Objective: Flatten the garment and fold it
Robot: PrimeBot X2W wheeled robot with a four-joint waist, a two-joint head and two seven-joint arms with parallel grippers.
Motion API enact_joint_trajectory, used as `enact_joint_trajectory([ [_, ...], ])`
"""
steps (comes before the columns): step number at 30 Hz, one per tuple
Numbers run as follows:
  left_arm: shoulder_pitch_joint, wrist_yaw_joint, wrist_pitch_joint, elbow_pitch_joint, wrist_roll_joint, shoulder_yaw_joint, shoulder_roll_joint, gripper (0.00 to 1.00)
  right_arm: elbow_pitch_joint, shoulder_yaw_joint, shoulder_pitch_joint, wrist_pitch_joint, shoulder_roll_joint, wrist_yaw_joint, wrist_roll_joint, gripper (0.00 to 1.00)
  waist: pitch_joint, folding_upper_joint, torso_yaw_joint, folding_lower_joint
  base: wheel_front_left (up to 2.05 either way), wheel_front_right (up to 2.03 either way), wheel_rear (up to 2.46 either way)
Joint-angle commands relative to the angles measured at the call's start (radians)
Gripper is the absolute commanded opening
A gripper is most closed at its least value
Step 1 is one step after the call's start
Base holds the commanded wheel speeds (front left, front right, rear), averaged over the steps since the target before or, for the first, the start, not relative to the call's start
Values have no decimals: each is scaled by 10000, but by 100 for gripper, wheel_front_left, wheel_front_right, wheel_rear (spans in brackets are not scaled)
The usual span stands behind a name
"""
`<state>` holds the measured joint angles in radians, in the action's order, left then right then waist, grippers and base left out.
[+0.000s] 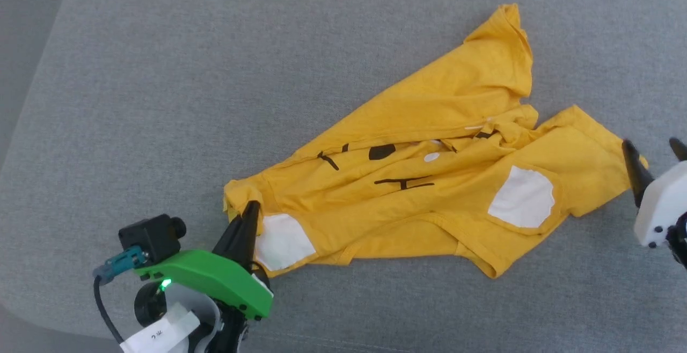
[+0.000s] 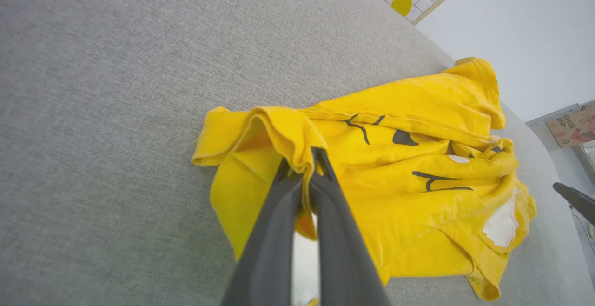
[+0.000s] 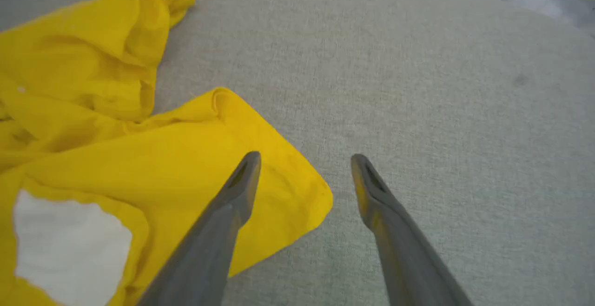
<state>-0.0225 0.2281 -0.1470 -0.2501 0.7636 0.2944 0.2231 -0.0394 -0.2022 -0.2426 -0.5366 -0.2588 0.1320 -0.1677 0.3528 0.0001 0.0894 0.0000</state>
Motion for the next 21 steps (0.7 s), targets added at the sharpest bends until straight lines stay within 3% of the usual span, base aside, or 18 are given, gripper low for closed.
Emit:
enact_joint_trajectory([
  [1,-185,-101,54,41,-143,29,-35,0,162,262,-139,-758,-351,-13,-26,100,246,-1,-42,0,0,0,0],
  [7,-252,-187,113,248,-94,113,-110,0,605,510,-427,-2199,-1061,-13,-421,100,421,-1,196,0,0,0,0],
  [16,-180,-245,159,373,43,146,-171,0,1553,1227,-608,-2697,-1683,-13,-1093,100,560,-1,451,0,0,0,0],
  [17,-178,-245,155,380,67,145,-182,0,1651,1285,-628,-2721,-1704,-13,-1220,82,583,-1,457,0,0,0,0],
  [19,-177,-246,152,399,129,125,-206,0,1736,1296,-658,-2771,-1643,-13,-1450,0,607,-1,443,0,0,0,0],
  [21,-166,-244,177,439,173,73,-202,0,1708,1234,-693,-2726,-1594,-13,-1526,0,590,-1,380,0,0,0,0],
])
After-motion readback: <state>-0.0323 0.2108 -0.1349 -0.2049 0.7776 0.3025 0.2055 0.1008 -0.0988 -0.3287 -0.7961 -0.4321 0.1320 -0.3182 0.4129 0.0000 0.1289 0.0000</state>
